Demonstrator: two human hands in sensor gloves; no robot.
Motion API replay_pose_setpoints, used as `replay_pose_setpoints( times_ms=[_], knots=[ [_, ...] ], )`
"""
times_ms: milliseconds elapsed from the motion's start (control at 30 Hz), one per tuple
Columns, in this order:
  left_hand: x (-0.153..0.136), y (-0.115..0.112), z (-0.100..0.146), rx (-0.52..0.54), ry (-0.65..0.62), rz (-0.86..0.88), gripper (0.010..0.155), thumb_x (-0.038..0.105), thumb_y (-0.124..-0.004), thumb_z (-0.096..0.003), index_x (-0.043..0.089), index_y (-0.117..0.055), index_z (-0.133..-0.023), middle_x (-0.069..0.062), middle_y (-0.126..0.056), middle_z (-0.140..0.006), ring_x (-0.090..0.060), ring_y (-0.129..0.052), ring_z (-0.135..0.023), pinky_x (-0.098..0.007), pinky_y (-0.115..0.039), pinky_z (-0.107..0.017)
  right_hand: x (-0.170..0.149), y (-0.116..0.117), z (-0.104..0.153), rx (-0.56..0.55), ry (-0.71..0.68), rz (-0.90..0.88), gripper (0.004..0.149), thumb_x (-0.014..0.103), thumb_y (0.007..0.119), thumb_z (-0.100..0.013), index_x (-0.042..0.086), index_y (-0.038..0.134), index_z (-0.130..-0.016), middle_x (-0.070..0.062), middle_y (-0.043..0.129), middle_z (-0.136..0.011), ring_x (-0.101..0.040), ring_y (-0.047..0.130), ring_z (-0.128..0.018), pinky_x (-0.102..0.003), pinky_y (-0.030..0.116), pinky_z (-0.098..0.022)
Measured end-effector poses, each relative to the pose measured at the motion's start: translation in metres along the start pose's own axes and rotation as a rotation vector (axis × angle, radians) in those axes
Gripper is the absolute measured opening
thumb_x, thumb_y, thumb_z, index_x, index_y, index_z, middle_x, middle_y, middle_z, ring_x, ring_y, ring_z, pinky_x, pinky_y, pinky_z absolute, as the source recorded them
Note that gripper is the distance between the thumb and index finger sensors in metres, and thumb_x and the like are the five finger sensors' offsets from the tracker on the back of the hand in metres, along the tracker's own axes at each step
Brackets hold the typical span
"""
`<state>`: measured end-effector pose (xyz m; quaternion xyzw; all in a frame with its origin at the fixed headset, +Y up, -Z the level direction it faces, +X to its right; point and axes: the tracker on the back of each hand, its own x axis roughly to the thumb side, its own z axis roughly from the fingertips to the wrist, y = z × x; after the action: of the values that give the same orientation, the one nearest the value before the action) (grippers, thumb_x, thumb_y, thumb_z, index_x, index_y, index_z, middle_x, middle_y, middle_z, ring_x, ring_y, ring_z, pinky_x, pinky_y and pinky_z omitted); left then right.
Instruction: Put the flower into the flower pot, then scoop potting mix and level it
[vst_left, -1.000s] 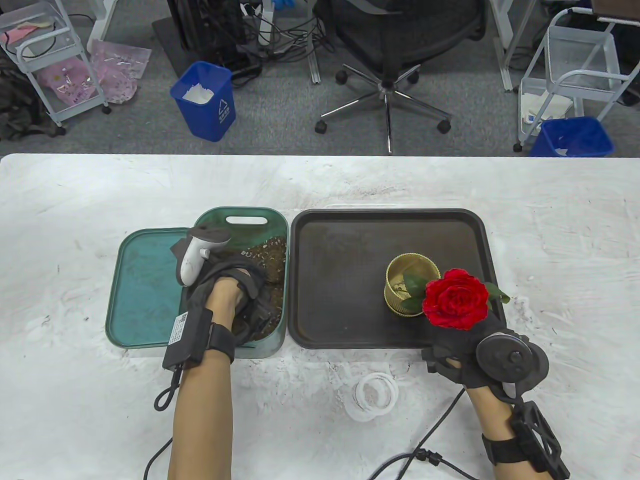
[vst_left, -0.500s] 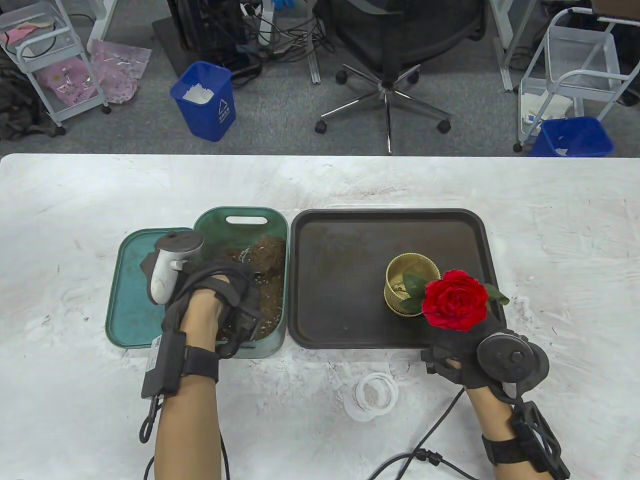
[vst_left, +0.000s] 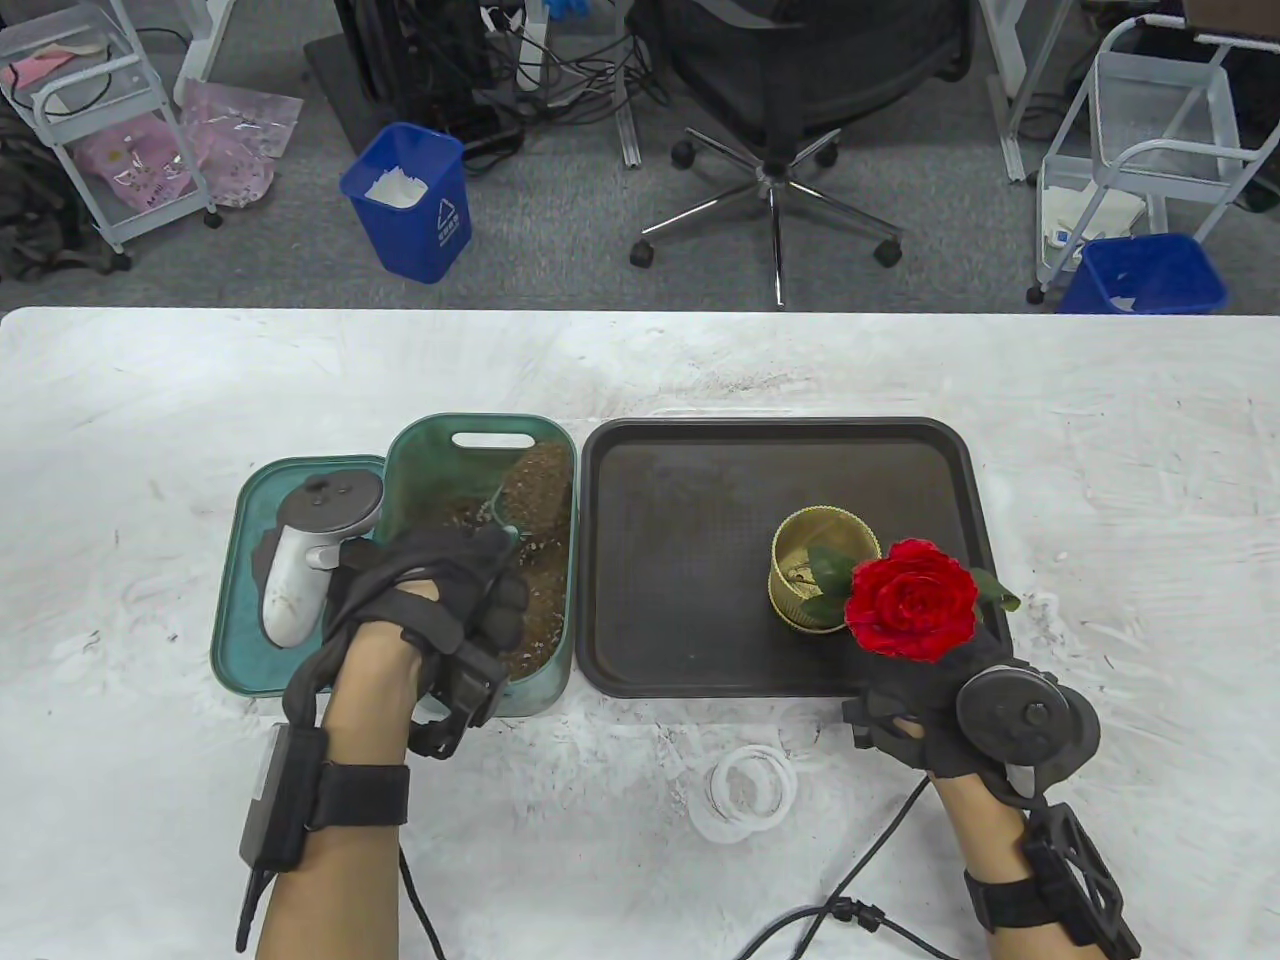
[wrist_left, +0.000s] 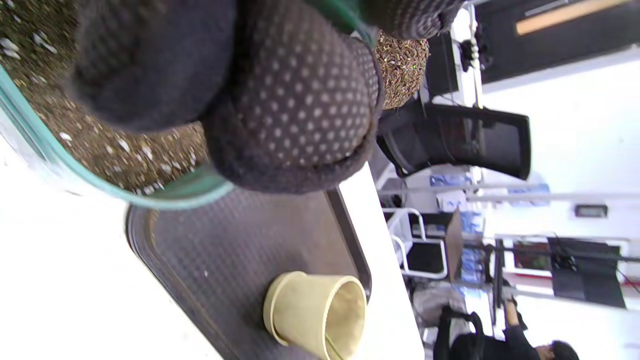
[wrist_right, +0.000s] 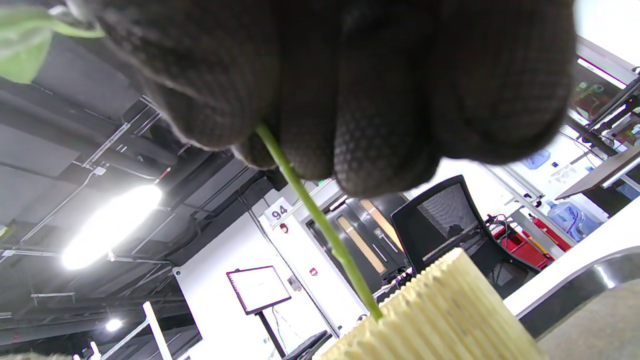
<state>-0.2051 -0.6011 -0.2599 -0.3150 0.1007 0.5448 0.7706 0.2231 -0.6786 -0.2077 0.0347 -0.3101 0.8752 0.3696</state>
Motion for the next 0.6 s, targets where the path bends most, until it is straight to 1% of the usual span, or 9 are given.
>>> replay_pose_setpoints(
  times_ms=[133,300,467,600],
  knots=[
    [0.01,-0.024,-0.004,-0.071,-0.046,-0.009,0.055,0.045,-0.062,-0.0474,0.009,-0.067,-0.088,0.002,-0.094,-0.064,-0.009,-0.112,-0.024,-0.024,-0.098,-0.02,0.0,0.0,0.0,0.001,-0.001,0.001,0.037,0.03,0.089,-0.035,0.019,0.092,-0.07,-0.014,0.101,-0.064,-0.034,0.105,-0.04,-0.05,0.093,-0.028],
    [0.019,-0.067,-0.02,-0.215,-0.123,0.034,0.055,0.045,-0.062,-0.0482,0.009,-0.066,-0.089,0.001,-0.094,-0.065,-0.009,-0.112,-0.025,-0.024,-0.098,-0.021,0.0,-0.001,0.0,0.002,0.005,-0.003,0.037,0.03,0.089,-0.035,0.019,0.092,-0.07,-0.014,0.101,-0.064,-0.034,0.105,-0.04,-0.05,0.093,-0.028],
    [0.024,-0.109,-0.037,-0.286,-0.147,0.018,0.055,0.045,-0.062,-0.0487,0.008,-0.064,-0.09,0.001,-0.093,-0.066,-0.009,-0.112,-0.025,-0.024,-0.098,-0.021,-0.001,-0.001,-0.001,0.002,0.013,-0.006,0.037,0.03,0.089,-0.035,0.019,0.092,-0.07,-0.014,0.101,-0.064,-0.034,0.105,-0.04,-0.05,0.093,-0.028],
    [0.023,-0.137,-0.056,-0.275,-0.136,-0.011,0.056,0.045,-0.063,-0.049,0.007,-0.063,-0.09,0.0,-0.092,-0.067,-0.009,-0.112,-0.026,-0.024,-0.098,-0.021,-0.002,-0.002,-0.001,0.002,0.018,-0.008,0.037,0.03,0.089,-0.035,0.018,0.092,-0.07,-0.014,0.101,-0.064,-0.034,0.105,-0.04,-0.05,0.093,-0.028]
  ],
)
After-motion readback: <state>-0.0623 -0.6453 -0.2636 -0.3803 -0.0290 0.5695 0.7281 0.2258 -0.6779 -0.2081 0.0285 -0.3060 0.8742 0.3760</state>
